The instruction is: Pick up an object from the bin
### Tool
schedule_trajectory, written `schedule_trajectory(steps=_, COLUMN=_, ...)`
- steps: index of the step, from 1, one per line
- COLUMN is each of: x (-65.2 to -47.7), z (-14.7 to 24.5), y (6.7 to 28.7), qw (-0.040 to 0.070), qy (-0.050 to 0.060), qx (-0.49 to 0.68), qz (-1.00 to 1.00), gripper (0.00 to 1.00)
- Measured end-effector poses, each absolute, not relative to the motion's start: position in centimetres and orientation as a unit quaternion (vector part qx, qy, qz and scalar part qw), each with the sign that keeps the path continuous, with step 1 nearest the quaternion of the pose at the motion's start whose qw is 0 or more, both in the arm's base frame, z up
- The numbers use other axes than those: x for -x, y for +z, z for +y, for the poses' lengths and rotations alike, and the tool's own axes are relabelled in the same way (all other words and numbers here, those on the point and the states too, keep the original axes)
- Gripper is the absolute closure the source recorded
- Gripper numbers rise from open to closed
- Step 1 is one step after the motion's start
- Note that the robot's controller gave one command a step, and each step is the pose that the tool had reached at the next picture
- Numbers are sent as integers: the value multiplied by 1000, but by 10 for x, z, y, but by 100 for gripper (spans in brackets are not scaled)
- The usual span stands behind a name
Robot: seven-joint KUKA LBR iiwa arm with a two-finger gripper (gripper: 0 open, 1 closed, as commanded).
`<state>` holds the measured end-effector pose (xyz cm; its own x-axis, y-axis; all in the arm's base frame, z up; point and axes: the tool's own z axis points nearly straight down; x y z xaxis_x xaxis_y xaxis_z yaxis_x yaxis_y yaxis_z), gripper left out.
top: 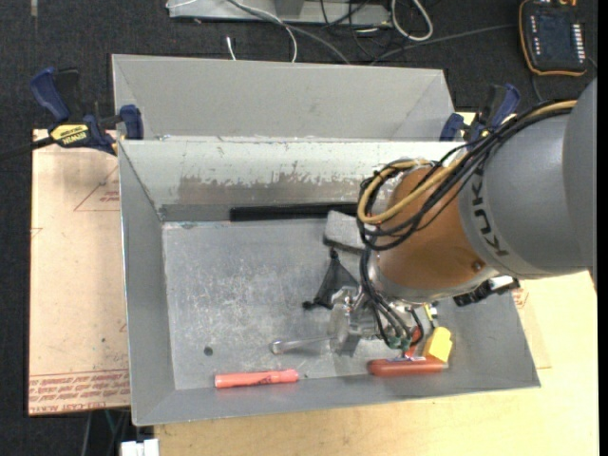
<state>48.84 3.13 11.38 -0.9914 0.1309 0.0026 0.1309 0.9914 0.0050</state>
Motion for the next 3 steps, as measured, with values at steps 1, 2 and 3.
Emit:
schedule_trajectory(steps=1, x=-491, z=31, y=154, qw=-4, qy=-3, qx=65, qz=-998, gripper=100)
schedule_trajectory(steps=2, x=-492, z=31, y=174, qw=-6, qy=-4, qx=65, qz=-998, gripper=100)
schedule_trajectory(steps=3, x=-492, z=32, y=179, qw=-6, qy=-4, qx=64, qz=-998, gripper=100)
